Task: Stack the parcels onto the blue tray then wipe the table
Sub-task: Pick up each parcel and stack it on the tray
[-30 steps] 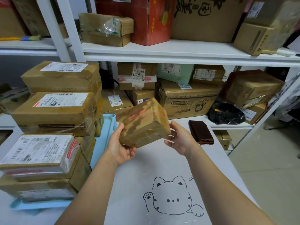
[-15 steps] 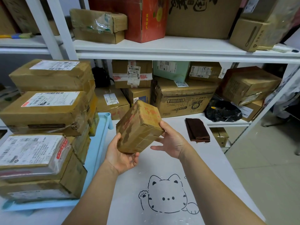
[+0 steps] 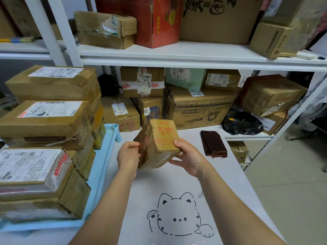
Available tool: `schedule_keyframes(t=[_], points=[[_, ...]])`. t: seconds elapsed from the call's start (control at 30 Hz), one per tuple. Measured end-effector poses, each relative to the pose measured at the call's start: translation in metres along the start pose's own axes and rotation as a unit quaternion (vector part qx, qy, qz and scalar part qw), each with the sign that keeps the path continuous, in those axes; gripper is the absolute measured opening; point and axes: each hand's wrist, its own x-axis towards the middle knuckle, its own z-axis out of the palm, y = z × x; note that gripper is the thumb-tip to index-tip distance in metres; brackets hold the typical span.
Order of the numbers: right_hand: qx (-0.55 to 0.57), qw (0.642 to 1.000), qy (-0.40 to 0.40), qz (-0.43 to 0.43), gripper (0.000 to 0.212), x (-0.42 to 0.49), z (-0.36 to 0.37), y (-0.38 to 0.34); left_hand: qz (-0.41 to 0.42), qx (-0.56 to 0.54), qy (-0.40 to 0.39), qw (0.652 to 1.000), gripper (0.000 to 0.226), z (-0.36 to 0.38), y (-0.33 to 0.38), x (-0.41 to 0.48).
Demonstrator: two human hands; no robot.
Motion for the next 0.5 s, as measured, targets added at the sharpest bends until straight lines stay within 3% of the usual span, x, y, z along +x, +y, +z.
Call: schedule_keyframes(t=[0.23, 0.33, 0.5], points=[[-0.013, 1.0, 0.013, -0.018, 0.044, -0.001, -0.004, 0.003, -0.035, -0.011, -0.115, 0.993, 0.041, -0.002, 0.005, -0.017], [-0.035, 0.999, 0.005, -0.013, 0.047, 0.0, -0.004, 0.005, -0.001, 0.044, -0.146, 0.988, 0.044, -0.002, 0.002, -0.019], [-0.051, 0.997, 0.045, -0.025, 0.028, 0.002, -0.002, 0.006, -0.013, 0.001, -0.164, 0.986, 0.033, -0.002, 0.002, -0.019]])
